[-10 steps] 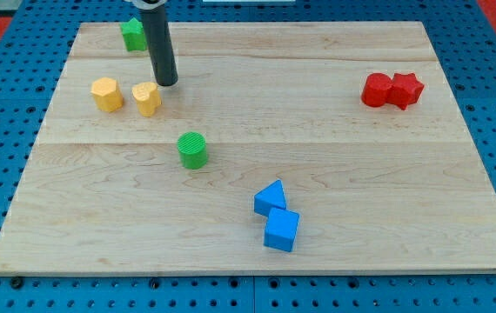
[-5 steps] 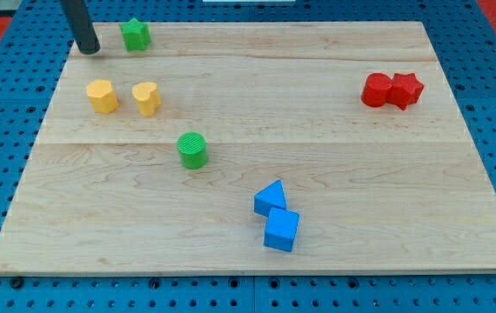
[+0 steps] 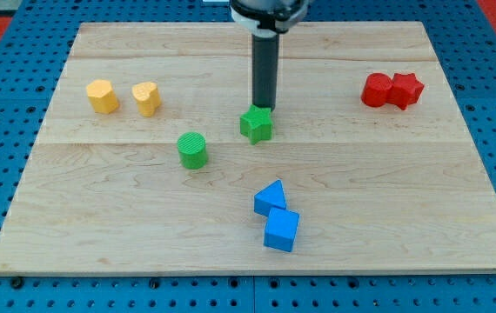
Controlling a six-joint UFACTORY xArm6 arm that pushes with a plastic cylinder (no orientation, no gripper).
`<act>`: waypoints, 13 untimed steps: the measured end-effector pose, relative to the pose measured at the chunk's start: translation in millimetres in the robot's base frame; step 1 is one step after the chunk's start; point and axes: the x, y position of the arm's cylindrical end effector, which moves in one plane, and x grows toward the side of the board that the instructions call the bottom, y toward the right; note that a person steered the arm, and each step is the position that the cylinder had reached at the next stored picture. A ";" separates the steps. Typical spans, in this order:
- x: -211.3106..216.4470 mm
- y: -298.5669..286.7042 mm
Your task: Move green blocks towards bottom right of the board
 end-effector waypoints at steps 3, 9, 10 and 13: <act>77.4 75.5; 69.4 -182.5; 64.2 -213.6; 100.5 -221.3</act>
